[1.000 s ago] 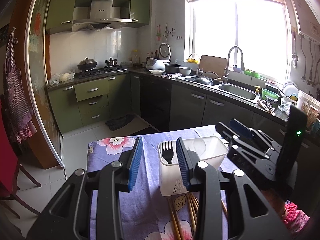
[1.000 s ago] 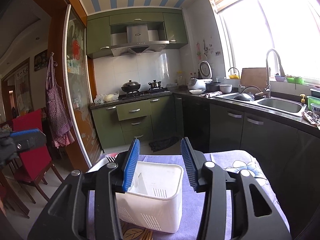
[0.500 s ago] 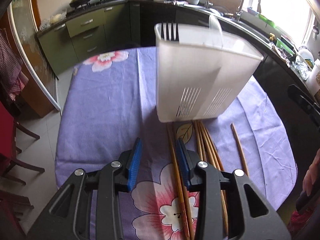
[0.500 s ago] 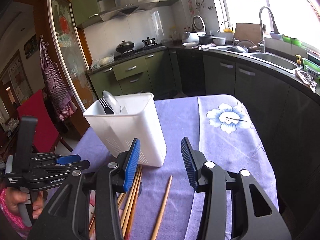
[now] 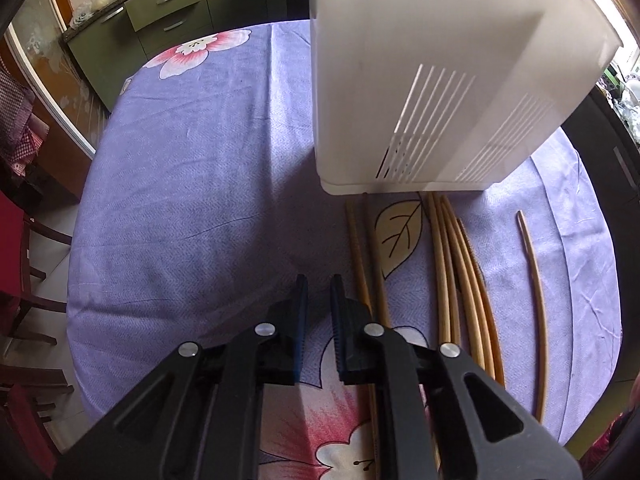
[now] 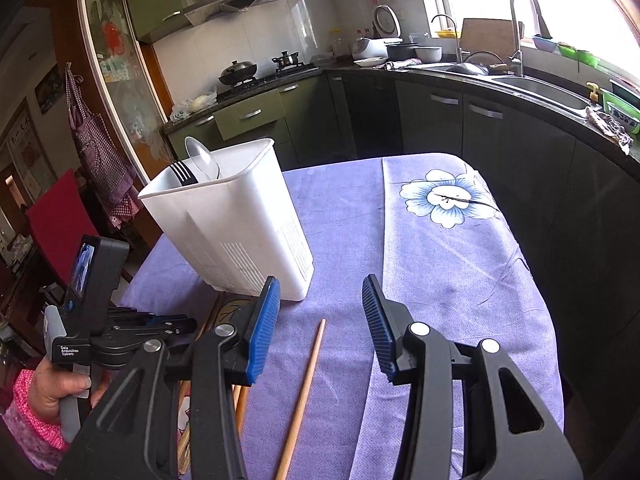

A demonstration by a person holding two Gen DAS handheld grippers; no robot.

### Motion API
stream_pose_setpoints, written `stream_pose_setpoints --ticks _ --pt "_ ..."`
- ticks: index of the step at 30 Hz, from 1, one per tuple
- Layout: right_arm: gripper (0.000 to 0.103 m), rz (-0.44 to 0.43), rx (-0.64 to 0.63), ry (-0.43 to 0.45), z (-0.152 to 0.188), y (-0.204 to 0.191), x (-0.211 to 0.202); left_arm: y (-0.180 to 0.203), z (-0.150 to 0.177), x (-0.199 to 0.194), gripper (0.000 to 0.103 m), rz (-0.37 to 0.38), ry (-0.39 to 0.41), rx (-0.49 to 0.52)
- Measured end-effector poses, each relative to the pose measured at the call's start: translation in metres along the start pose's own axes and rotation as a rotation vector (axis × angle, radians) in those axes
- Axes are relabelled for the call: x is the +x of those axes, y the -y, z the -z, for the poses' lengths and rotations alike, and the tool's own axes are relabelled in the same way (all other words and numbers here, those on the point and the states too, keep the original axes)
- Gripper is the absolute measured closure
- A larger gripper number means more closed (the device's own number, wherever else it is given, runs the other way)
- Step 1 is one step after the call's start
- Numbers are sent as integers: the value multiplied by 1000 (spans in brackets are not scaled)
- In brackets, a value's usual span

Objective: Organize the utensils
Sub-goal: 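Grasp a wooden chopstick from the row with the left gripper, then lift the chopstick with the left gripper while the right gripper grasps another chopstick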

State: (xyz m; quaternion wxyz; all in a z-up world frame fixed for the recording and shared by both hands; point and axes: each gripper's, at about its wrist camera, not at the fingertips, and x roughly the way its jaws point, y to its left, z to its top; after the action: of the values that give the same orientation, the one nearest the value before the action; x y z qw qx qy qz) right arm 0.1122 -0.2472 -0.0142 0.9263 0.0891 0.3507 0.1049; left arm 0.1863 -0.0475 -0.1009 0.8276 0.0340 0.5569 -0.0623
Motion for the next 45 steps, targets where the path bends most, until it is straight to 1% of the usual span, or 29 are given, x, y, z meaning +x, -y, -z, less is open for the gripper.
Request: stream_pose_setpoints --ticks 8,10,15,19,26,29,31,36,40,45 --pt "60 -9 5 -16 -1 -3 6 9 -4 -9 92 33 13 11" --pt "60 -11 5 -21 -1 -3 8 11 -5 -9 92 43 9 13" --pt "59 -11 5 -19 -1 -4 8 12 -5 -5 91 34 4 23" --pt "59 -12 8 -20 -1 -4 7 14 -3 -4 91 62 -8 23" --pt "59 -15 7 -26 0 -5 10 16 -3 2 91 33 -12 42" --pt "57 -17 5 -27 1 -6 11 19 -2 2 91 21 -9 54" --pt "56 -17 4 -29 1 -6 12 22 -1 2 96 12 -5 66" --pt "56 -13 -1 -35 3 -8 15 26 3 -2 97 6 0 71" --pt "55 -10 -6 -39 4 -9 16 23 5 -12 97 5 40 67" --pt "55 -5 -17 -61 5 -11 20 22 12 -38 97 -4 109 67"
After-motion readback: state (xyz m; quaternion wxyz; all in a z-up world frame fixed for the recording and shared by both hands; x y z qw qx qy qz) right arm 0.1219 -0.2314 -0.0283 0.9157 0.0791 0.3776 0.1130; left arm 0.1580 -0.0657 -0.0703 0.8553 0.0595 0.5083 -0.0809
